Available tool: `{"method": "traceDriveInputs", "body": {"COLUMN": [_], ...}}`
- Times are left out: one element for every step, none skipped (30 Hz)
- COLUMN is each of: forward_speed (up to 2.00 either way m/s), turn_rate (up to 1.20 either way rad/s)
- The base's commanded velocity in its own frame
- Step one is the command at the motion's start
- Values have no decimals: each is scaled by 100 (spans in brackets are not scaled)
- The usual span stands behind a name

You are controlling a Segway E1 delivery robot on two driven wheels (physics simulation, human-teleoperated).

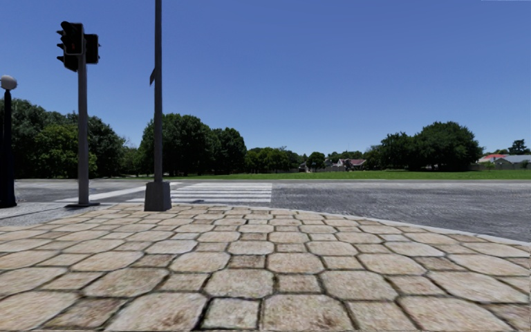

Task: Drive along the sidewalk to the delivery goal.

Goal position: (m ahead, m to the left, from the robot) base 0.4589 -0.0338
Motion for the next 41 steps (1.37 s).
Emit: {"method": "traceDriveInputs", "body": {"forward_speed": [200,200,200,200,200,200,191,104,104,42,5,0,0,0,0,0,0,0,0,0,0,0,0,0,0,0,0,0,0,0,0,0,0,0,0,0,0,0,0,0,0], "turn_rate": [0,0,0,0,0,0,0,0,0,0,0,0,0,0,0,0,0,0,0,0,0,0,0,0,0,0,0,0,0,0,0,0,0,0,0,0,0,0,0,0,0]}}
